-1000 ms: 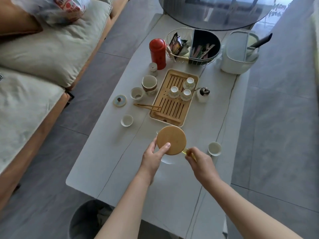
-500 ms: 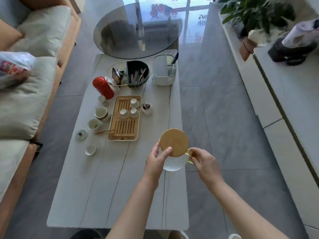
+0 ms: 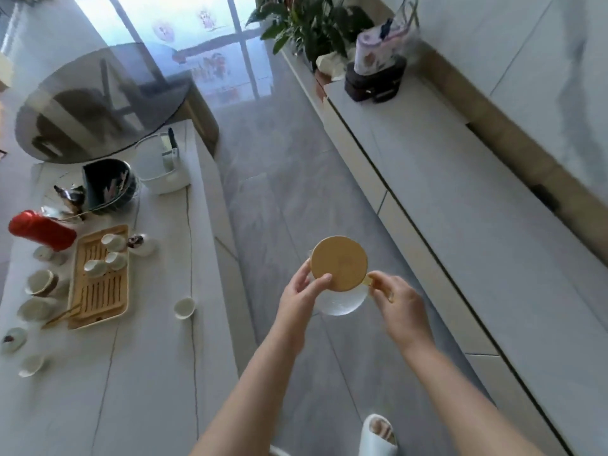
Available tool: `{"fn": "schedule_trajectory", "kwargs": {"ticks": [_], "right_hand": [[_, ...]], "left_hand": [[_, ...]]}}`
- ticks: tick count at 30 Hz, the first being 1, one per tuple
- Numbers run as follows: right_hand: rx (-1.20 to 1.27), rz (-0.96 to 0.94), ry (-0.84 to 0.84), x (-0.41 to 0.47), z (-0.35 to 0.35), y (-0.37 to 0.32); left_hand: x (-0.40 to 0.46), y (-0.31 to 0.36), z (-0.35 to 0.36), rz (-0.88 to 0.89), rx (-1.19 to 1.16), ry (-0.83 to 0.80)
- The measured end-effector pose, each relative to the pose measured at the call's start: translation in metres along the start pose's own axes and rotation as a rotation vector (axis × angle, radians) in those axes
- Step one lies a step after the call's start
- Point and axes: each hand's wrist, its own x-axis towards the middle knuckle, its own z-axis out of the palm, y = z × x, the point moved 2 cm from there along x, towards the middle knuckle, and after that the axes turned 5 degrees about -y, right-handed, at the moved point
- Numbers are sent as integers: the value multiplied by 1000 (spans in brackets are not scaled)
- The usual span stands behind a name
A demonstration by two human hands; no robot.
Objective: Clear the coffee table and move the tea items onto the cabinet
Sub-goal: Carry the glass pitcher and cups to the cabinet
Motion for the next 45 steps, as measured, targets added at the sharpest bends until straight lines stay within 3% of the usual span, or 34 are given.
{"fn": "schedule_trajectory", "kwargs": {"ticks": [9,22,32,45], "right_hand": [[18,136,207,-11,-124,111],[-66,520,371,-34,-219,242],[-59,714,359,-44,-265,354],[-31,754,336,-45,-289,424]], "left_hand": [[30,-22,167,-153,122,-227],[91,-72,326,-349,381,-565],[118,-142,436,-529,426,-569],[132,-186,494,-578,459,-547]]}}
